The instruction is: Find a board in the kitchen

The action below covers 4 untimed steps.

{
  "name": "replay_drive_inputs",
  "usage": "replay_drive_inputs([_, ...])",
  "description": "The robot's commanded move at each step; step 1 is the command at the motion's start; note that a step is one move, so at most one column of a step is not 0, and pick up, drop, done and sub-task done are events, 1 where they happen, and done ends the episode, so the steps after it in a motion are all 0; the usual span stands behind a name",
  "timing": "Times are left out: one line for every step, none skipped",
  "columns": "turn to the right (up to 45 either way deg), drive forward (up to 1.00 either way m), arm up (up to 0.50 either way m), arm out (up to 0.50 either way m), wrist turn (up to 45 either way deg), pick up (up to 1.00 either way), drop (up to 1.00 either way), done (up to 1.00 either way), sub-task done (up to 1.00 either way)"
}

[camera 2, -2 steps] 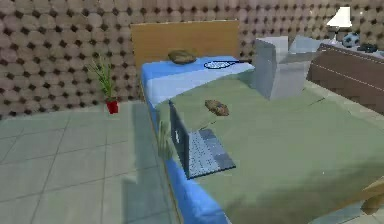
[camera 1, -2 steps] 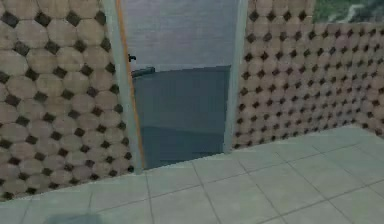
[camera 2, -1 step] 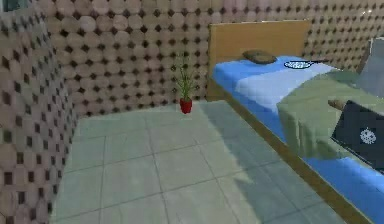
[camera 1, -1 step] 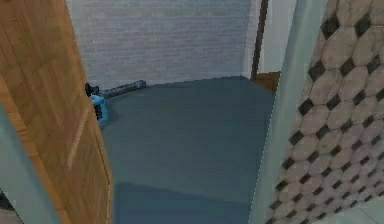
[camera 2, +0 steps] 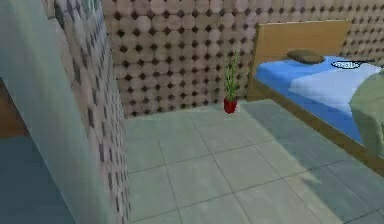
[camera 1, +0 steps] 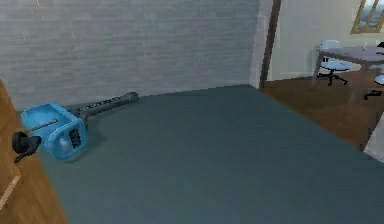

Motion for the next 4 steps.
replay_drive_inputs([-15.0, 0.00, 0.00, 0.00, 0.0, 0.00, 0.00, 0.00, 0.00])
replay_drive_inputs([-3.0, 0.00, 0.00, 0.00, 0.0, 0.00, 0.00, 0.00, 0.00])
replay_drive_inputs([0.0, 0.45, 0.00, 0.00, 0.0, 0.00, 0.00, 0.00, 0.00])
replay_drive_inputs([-15.0, 0.00, 0.00, 0.00, 0.0, 0.00, 0.00, 0.00, 0.00])
